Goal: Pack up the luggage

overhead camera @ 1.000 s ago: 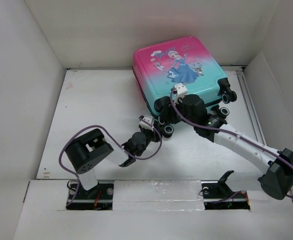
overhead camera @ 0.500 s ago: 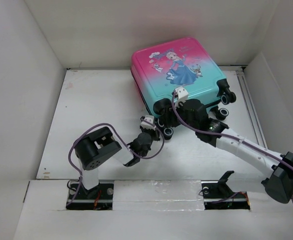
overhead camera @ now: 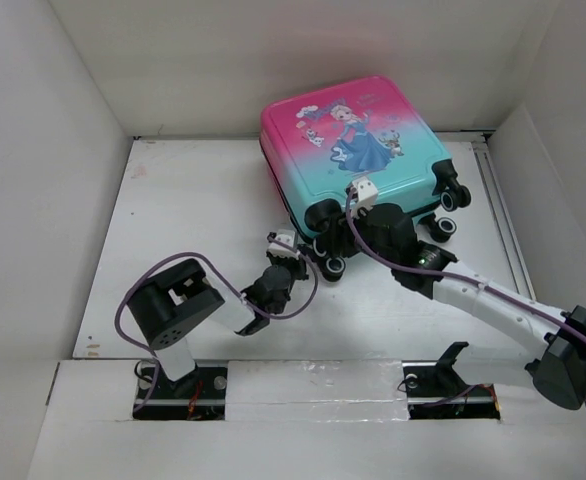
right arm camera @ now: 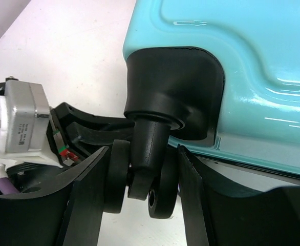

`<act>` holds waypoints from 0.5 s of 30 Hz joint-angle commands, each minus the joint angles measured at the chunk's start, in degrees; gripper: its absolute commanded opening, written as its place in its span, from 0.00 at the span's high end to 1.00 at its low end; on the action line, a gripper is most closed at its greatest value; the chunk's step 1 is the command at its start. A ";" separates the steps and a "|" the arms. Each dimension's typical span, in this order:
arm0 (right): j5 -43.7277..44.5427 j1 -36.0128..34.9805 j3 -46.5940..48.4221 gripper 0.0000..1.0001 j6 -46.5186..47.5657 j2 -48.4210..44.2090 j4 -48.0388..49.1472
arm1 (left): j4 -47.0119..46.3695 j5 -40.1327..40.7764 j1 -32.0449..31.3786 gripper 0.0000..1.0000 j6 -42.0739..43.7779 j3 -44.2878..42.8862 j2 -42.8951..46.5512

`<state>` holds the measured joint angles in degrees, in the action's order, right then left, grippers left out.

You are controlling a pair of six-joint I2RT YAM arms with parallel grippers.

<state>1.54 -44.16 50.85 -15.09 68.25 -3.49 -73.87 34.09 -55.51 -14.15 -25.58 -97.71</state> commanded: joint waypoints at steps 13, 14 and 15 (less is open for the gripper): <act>-4.79 1.01 -4.26 1.00 0.06 -3.30 -3.28 | -18.52 4.32 1.28 1.00 0.61 8.17 12.89; -4.79 1.01 -4.27 1.00 0.06 -3.30 -3.28 | -17.64 4.32 1.28 1.00 0.62 8.88 14.72; -4.79 1.62 -4.88 1.00 0.06 -3.91 -3.28 | -16.85 4.32 1.28 1.00 0.62 8.88 15.53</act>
<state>0.08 -43.29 48.14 -16.08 65.65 -2.50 -74.24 35.53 -54.57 -14.02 -17.54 -86.70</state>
